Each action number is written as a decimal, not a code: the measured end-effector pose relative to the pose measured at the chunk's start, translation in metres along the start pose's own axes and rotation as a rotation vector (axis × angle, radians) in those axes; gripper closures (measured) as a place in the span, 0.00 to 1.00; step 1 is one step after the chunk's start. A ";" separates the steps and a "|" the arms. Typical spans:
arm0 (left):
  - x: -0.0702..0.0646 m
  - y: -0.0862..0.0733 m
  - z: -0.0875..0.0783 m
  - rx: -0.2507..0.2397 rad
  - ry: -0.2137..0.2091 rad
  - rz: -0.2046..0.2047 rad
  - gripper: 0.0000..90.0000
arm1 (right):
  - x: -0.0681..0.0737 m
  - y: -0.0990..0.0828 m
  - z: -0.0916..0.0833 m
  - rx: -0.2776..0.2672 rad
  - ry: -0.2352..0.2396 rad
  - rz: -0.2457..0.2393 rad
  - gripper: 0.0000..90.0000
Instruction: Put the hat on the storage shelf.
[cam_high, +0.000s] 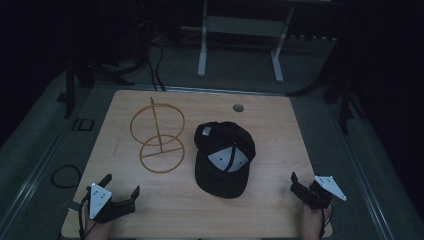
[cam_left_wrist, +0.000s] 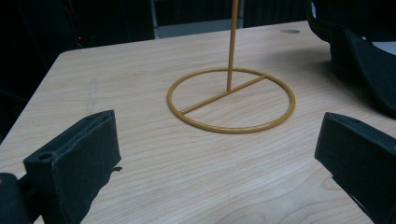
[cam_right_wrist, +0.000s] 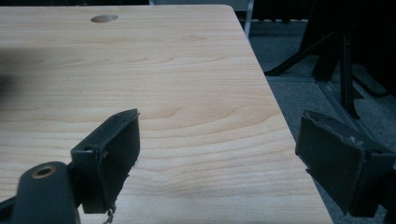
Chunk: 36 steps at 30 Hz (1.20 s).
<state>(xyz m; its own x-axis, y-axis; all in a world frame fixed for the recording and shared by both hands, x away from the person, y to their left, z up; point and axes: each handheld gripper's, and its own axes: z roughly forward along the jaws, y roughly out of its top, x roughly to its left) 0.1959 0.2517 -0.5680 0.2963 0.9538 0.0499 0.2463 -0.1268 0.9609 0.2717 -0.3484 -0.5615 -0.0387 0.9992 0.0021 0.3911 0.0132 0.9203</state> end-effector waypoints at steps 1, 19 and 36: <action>0.000 0.000 0.000 0.000 0.000 -0.001 0.00 | 0.000 0.000 0.000 0.002 -0.001 -0.002 0.15; -0.007 0.002 0.001 0.017 -0.026 0.021 0.00 | 0.004 0.019 0.001 0.109 0.118 0.045 0.16; -0.020 0.007 0.002 0.089 -0.100 0.028 0.00 | 0.046 0.079 -0.013 0.096 0.271 -0.071 0.14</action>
<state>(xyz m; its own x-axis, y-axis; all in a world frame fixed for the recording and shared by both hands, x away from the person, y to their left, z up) 0.1932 0.2316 -0.5630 0.3934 0.9183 0.0447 0.3164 -0.1809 0.9312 0.2892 -0.3019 -0.4837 -0.3078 0.9498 0.0550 0.4630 0.0991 0.8808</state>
